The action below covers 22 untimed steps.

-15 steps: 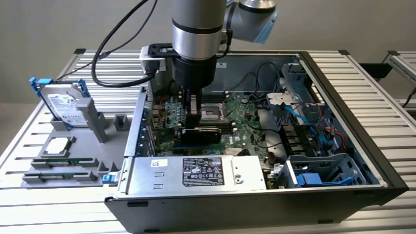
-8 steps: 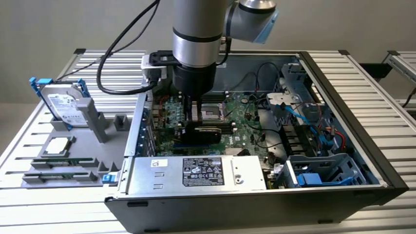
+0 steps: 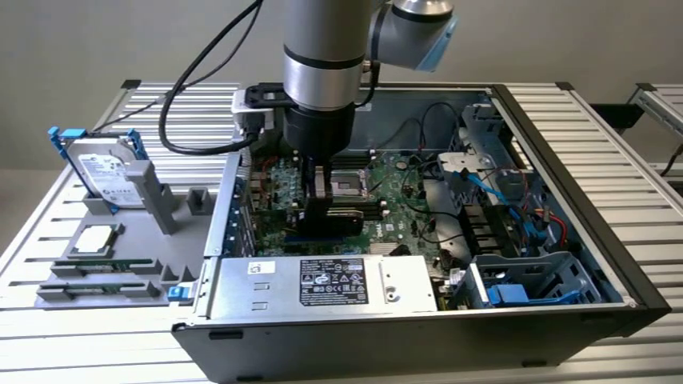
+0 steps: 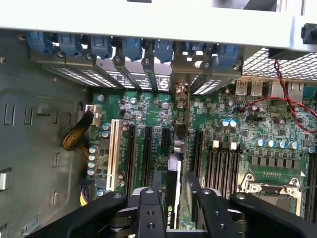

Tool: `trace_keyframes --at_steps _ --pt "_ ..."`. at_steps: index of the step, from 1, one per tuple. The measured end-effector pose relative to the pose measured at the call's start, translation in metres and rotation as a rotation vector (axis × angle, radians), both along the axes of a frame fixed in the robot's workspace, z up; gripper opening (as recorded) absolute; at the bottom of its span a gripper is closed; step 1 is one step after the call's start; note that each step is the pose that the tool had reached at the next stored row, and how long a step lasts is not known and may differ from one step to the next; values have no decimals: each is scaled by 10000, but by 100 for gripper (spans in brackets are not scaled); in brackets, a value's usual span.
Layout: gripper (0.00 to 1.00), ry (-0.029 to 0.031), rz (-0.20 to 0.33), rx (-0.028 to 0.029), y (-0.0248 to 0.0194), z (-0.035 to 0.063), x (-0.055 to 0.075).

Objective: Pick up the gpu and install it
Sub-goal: 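Press down on the gpu until it lock into place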

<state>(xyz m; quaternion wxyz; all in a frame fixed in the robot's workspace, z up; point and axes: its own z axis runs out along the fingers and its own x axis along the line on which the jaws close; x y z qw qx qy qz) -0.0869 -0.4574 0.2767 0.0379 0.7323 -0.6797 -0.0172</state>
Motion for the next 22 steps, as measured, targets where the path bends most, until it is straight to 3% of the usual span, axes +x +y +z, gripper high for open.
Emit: trace_keyframes --at_steps 3,12,13,15,22 --pt "42 -1 3 -12 1 -5 0" --pt "42 1 17 -101 5 -89 0" --pt "40 1 17 -123 8 -96 0" --pt "27 -1 15 -148 12 -102 0" --pt "26 2 16 -272 39 -113 0"
